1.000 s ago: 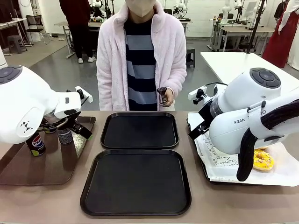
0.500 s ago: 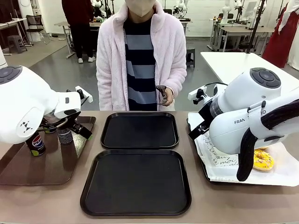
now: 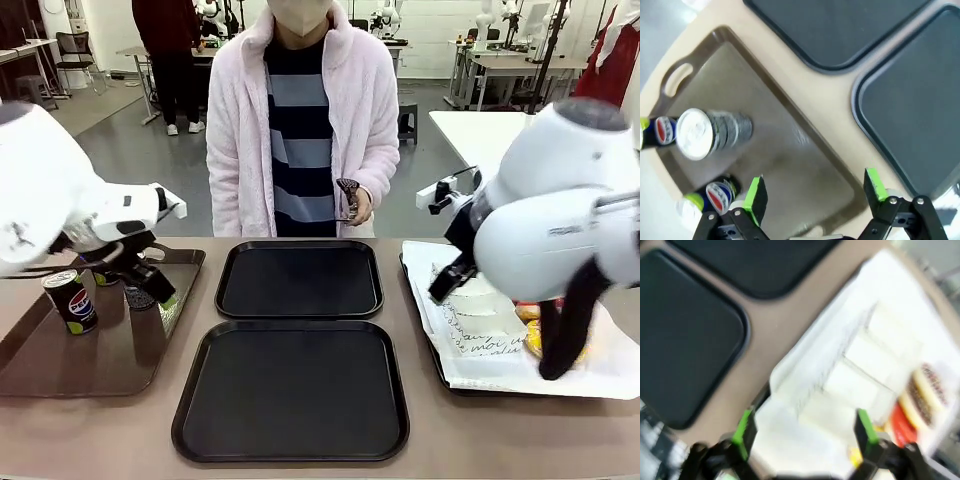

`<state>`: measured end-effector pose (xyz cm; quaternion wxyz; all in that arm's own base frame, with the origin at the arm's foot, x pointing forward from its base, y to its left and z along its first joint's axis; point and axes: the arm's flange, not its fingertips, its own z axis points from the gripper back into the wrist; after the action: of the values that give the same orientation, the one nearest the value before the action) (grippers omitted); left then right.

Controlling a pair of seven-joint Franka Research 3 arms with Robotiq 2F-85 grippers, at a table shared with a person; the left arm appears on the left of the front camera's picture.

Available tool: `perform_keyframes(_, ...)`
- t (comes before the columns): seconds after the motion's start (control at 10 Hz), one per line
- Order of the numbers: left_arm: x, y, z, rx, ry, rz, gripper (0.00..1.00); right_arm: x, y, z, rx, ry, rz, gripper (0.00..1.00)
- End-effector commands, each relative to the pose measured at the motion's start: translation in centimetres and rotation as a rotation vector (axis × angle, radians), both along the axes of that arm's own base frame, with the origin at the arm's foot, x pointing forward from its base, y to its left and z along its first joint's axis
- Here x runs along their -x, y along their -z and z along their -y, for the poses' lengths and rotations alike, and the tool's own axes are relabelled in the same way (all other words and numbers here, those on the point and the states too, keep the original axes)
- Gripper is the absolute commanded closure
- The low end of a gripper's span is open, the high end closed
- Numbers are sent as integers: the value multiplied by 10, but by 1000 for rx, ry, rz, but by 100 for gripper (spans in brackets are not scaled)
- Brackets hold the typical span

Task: Set up donuts and drinks on trays.
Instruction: Pick up one Pepsi coke and place it on the Flat Tray.

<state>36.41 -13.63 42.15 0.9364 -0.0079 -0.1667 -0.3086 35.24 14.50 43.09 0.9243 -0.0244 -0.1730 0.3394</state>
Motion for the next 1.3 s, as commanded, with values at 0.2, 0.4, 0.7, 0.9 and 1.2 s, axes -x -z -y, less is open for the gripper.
perform_keyframes(0.2, 94, -39, -23, 21, 32, 114, 0, 95, -48, 28, 110, -112, 82, 0)
perform_keyframes(0.4, 36, -51, -10, -17, 29, -13, 0, 51, -45, 13, 105, -37, -65, 0)
perform_keyframes(0.7, 44, -60, -11, -21, 33, -4, 0, 58, -65, 52, -115, 127, -152, 0)
perform_keyframes(0.9, 35, -67, -64, 330, -96, -64, 0, 47, -76, 126, -572, 263, -263, 0)
perform_keyframes(1.2, 26, -71, -141, 828, -146, -195, 0, 42, -83, 228, -1048, 343, -325, 0)
